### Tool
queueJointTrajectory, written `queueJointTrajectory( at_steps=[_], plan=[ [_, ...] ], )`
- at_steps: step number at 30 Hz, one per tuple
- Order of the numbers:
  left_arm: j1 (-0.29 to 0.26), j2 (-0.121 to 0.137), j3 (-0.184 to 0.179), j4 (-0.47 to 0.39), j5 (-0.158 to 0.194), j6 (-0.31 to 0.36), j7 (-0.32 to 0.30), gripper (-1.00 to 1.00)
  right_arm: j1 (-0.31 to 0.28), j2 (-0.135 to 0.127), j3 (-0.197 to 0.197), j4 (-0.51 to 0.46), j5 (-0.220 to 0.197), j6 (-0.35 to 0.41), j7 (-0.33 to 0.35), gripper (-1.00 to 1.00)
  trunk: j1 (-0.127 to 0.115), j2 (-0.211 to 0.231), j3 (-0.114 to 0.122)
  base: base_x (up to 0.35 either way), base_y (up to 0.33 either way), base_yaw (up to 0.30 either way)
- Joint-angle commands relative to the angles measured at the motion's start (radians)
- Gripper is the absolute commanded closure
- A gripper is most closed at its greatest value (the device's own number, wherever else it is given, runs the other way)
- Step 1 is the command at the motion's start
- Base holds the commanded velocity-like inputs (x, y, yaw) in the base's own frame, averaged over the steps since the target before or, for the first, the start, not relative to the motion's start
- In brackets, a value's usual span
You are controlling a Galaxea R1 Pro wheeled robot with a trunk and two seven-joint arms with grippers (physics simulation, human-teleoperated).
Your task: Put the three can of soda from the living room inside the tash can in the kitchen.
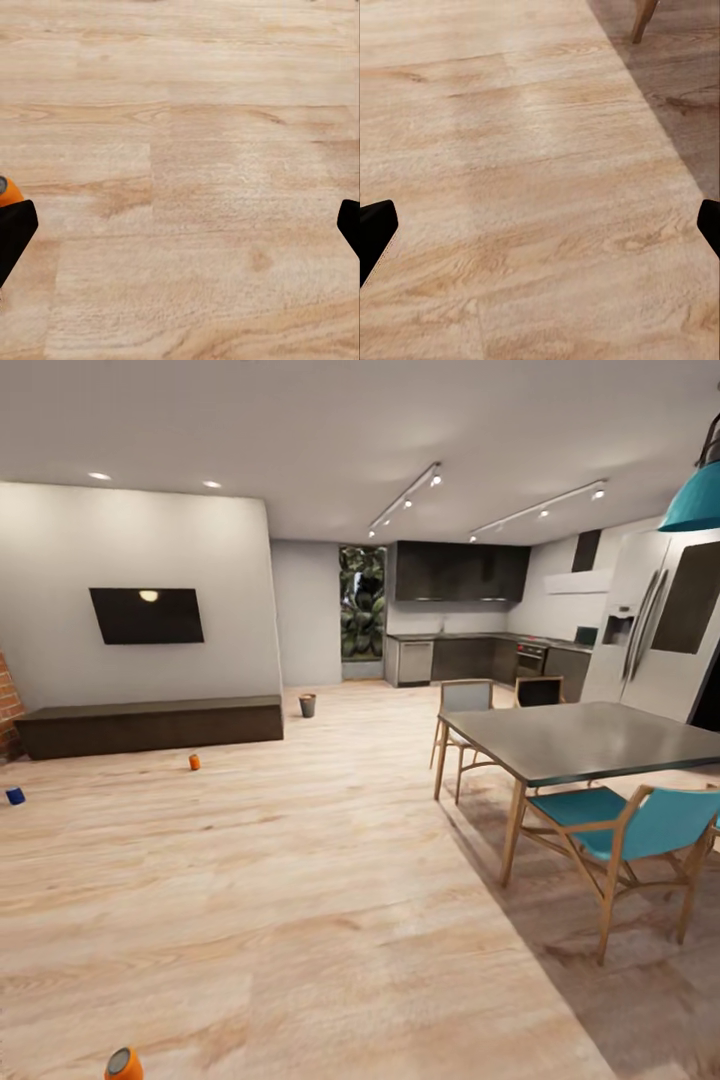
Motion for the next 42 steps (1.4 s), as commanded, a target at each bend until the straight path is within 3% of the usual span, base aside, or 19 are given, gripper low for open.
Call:
queueJointTrajectory(
  at_steps=[1, 22, 42],
  plan=[
    [0.0, 0.0, 0.0, 0.0, 0.0, 0.0, 0.0, -1.0, 0.0, 0.0, 0.0, 0.0, 0.0, 0.0, 0.0, -1.0, 0.0, 0.0, 0.001, 0.216, 0.0, 0.149],
    [0.0, 0.0, 0.0, 0.0, 0.0, 0.0, 0.0, -1.0, 0.0, 0.0, 0.0, 0.0, 0.0, 0.001, 0.0, -1.0, 0.0, 0.0, 0.027, 0.216, -0.094, 0.154],
    [0.0, 0.0, 0.0, 0.0, 0.0, 0.0, 0.0, -1.0, 0.0, 0.0, 0.001, 0.0, 0.0, 0.0, 0.0, -1.0, 0.0, 0.0, 0.029, 0.222, -0.212, 0.01]
  ],
)
